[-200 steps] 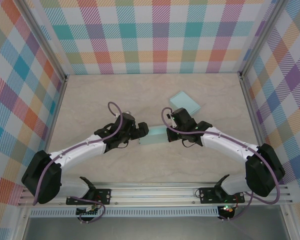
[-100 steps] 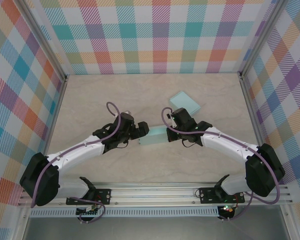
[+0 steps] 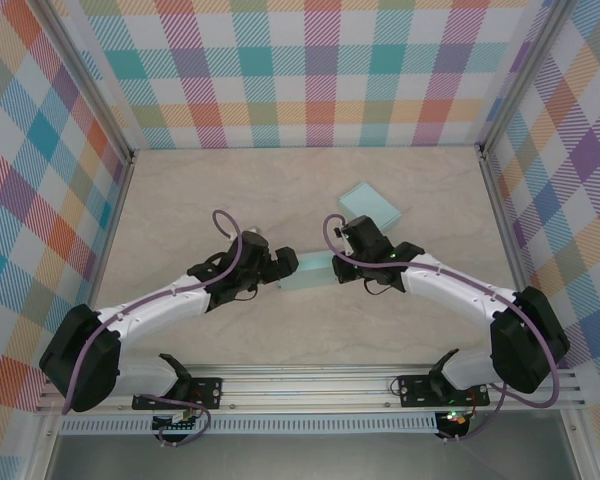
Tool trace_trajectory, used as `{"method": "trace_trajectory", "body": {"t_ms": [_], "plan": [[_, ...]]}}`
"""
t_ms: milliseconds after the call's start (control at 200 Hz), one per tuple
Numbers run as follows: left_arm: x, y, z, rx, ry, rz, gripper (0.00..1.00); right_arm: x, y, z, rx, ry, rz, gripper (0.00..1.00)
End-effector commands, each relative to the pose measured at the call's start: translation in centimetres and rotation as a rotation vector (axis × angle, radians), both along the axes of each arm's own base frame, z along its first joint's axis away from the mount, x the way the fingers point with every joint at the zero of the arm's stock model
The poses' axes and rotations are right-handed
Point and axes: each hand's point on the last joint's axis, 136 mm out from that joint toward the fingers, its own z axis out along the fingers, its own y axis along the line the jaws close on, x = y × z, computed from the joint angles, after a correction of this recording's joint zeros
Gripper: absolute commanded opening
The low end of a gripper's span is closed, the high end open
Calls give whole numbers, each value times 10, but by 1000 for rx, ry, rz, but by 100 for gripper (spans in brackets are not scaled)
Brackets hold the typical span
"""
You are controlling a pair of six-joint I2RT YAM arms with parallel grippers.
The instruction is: Fold the paper box
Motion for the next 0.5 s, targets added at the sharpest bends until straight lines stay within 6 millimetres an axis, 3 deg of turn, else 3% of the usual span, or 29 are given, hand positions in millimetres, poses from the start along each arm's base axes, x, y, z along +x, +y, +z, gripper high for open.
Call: {"method": "trace_trajectory", "body": {"t_ms": [0, 495], "plan": [[-14, 5, -31, 60, 80, -9, 100, -9, -4, -10, -36, 47, -2, 21], [-20, 9, -56, 108, 124, 5, 100, -15, -4, 29, 60, -21, -2, 47]]}}
